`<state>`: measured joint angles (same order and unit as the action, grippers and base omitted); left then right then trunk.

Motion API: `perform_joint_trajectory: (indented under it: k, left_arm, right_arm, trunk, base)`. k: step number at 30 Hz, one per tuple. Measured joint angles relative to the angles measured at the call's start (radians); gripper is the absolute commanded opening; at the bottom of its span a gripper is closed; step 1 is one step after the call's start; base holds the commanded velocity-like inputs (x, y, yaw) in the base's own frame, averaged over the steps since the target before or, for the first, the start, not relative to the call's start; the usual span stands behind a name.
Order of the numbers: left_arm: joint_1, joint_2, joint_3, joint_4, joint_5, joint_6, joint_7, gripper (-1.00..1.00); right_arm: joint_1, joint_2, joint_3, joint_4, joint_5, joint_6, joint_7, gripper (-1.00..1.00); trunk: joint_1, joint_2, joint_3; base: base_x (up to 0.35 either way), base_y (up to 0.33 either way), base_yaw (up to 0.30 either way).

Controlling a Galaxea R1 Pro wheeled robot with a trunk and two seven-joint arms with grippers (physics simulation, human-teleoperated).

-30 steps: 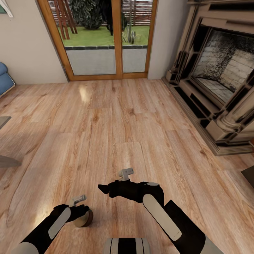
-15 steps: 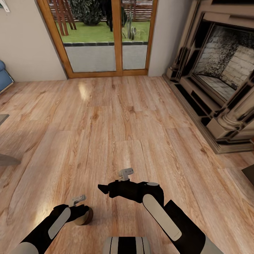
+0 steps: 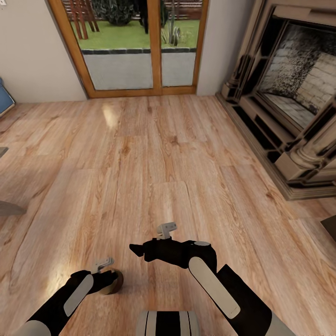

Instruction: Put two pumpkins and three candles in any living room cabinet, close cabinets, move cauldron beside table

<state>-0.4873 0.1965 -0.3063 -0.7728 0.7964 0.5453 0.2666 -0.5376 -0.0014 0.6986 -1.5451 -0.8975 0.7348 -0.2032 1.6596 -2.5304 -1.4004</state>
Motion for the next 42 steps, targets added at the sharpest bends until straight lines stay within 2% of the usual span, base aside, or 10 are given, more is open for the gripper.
perform_joint_trajectory:
  k: [2, 8, 12, 23, 25, 27, 32, 33, 42]
  left_arm:
    - [0.000, -0.002, 0.000, 0.000, 0.000, 0.000, 0.000, 1.00]
    - [0.000, -0.003, 0.000, 0.000, 0.000, 0.000, 0.000, 1.00]
    - [0.000, -0.003, 0.000, -0.001, 0.009, -0.003, -0.001, 1.00]
    - [0.000, -0.005, 0.000, 0.000, 0.005, -0.002, -0.001, 1.00]
    - [-0.001, -0.005, -0.001, -0.001, 0.017, -0.005, -0.002, 1.00]
    - [0.000, -0.005, 0.000, 0.000, -0.002, 0.000, 0.000, 1.00]
    - [0.000, -0.005, 0.000, 0.000, 0.000, 0.000, 0.000, 1.00]
    - [0.000, -0.005, 0.000, 0.000, 0.000, 0.000, 0.000, -1.00]
    - [0.000, -0.004, 0.000, 0.000, 0.003, -0.001, 0.000, -1.00]
  right_arm:
    - [0.000, 0.000, 0.000, 0.000, 0.000, 0.000, 0.000, 1.00]
    - [0.000, 0.000, 0.000, -0.001, 0.000, 0.000, 0.000, 1.00]
    - [0.000, 0.000, 0.000, -0.002, 0.000, 0.000, 0.000, 1.00]
    - [0.000, 0.000, 0.000, -0.002, 0.000, 0.000, 0.000, 1.00]
    - [0.000, 0.000, 0.000, -0.002, 0.000, 0.000, 0.000, 1.00]
    - [0.000, 0.000, 0.000, -0.002, 0.000, 0.000, 0.000, 1.00]
    - [0.000, 0.000, 0.000, -0.002, 0.000, 0.000, 0.000, 1.00]
    - [0.000, 0.000, 0.000, -0.002, 0.000, 0.000, 0.000, 1.00]
    - [0.000, 0.000, 0.000, 0.000, 0.000, 0.000, 0.000, 1.00]
  trunk:
    - [0.001, 0.000, -0.008]
    - [0.001, -0.001, -0.008]
    - [0.003, -0.001, -0.023]
    - [0.003, -0.001, -0.023]
    - [0.003, -0.002, -0.031]
    - [0.004, -0.002, -0.039]
    - [0.004, -0.002, -0.039]
    - [0.004, -0.002, -0.039]
    - [0.004, -0.002, -0.039]
  base:
    - [0.000, 0.000, 0.000]
    - [0.000, 0.000, 0.000]
    - [0.000, 0.000, 0.000]
    - [0.000, 0.000, 0.000]
    - [0.000, 0.000, 0.000]
    - [0.000, 0.000, 0.000]
    - [0.000, 0.000, 0.000]
    - [0.000, 0.000, 0.000]
    - [0.000, 0.000, 0.000]
